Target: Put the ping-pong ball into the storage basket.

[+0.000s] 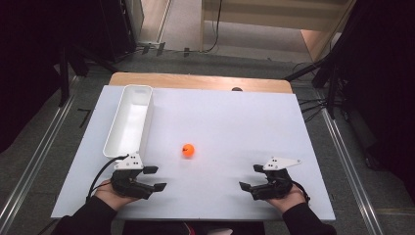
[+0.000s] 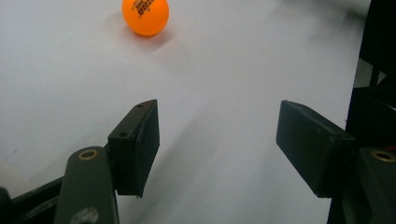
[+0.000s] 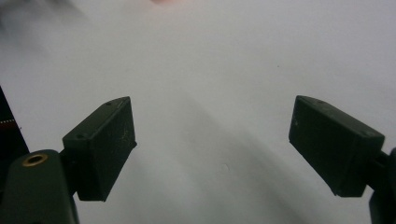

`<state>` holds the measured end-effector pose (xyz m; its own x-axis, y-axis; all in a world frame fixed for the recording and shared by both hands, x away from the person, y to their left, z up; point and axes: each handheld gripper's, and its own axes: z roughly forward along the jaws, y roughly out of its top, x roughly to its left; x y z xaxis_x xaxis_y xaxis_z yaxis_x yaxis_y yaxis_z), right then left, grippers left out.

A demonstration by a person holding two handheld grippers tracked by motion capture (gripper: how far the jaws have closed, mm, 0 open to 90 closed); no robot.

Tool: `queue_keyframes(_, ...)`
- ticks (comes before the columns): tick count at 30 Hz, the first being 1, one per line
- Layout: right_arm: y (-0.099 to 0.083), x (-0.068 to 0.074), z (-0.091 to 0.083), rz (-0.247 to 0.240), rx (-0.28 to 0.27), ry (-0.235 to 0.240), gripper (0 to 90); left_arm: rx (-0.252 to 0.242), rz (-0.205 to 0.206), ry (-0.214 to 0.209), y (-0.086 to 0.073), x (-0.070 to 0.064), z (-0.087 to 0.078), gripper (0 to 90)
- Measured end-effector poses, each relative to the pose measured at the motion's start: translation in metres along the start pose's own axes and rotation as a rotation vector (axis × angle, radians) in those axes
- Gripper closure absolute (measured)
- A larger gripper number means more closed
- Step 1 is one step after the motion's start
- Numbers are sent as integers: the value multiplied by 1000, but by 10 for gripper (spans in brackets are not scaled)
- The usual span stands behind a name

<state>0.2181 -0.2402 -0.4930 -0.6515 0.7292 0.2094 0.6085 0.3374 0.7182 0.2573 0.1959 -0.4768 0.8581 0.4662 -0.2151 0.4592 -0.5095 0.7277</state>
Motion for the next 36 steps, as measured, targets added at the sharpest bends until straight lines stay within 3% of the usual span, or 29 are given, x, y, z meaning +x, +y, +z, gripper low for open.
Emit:
queue_keyframes(8, 0, 0, 3, -7, -9, 20, 134, 26, 9, -14, 1, -2, 4, 309)
queue_keyframes(10, -1, -1, 3, -21, -10, 20, 134, 25, 9, -18, 2, -2, 4, 309)
queue_keyframes(25, -1, -4, 4, 12, -16, 11, 133, 12, 10, -12, 3, -1, 3, 309)
queue_keyframes(36, -2, -4, 4, -9, -7, 6, 133, 10, -4, -16, 3, 0, 3, 309)
